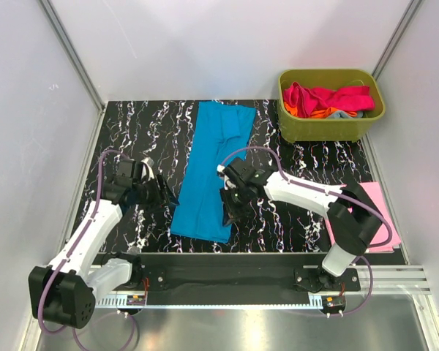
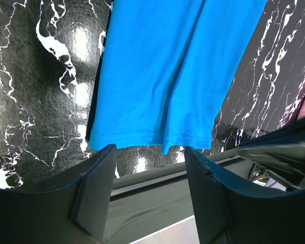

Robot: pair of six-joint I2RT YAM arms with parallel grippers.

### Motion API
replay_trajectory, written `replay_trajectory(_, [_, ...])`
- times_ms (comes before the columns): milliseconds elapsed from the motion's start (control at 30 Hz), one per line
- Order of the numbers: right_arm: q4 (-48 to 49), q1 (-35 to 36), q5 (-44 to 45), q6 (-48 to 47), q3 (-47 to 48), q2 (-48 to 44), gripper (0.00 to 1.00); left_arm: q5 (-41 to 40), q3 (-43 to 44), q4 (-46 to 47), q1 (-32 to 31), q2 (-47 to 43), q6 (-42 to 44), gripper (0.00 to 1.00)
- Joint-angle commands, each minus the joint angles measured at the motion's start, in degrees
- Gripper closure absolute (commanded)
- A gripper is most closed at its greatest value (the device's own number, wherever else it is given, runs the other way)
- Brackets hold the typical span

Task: Fold and stack the t-shirts
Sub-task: Fold the tshirt

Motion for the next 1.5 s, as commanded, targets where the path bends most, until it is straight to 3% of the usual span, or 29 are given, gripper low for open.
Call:
replay_trajectory(0, [8.7, 1.1, -3.9, 3.2, -1.1, -0.1, 0.9, -0.2, 1.2, 0.3, 0.4, -1.6, -0.6, 0.4])
replay_trajectory(267, [13.1, 2.0, -3.4, 3.5, -4.2, 4.0, 1.0, -0.7, 0.9, -0.6, 0.5, -3.2, -0.6, 0.4])
replay_trajectory(633, [14.5, 2.3, -3.6, 6.1, -9.4, 8.7, 1.0, -1.2, 2.8, -1.5, 0.7, -1.0, 0.5, 0.39])
replay_trajectory(1100, [12.0, 2.0, 9.5, 10.8, -23.8, -1.0, 1.0, 6.9, -1.3, 2.5, -0.8, 5.4, 2.1, 0.38])
replay_trajectory(1200, [10.3, 1.3, 10.1, 10.8, -24.2, -3.5, 0.92, 7.1, -2.5, 3.5, -2.6, 6.8, -0.5, 0.38])
replay_trajectory(1333, [7.2, -2.3, 10.4, 9.1, -24.6, -8.0, 0.78, 3.8, -3.4, 4.2, -10.8, 9.6, -4.9, 0.41])
replay_trajectory(1367, [6.6, -2.5, 9.9, 7.9, -23.9, -8.9, 0.67, 1.4, -3.4, 4.5, -12.5, 9.9, -6.8, 0.41])
replay_trajectory(1467, [3.5, -2.5, 8.3, 7.1, -22.2, -14.0, 0.48, -1.2, -4.5, 5.6, -16.5, 9.5, -10.4, 0.43])
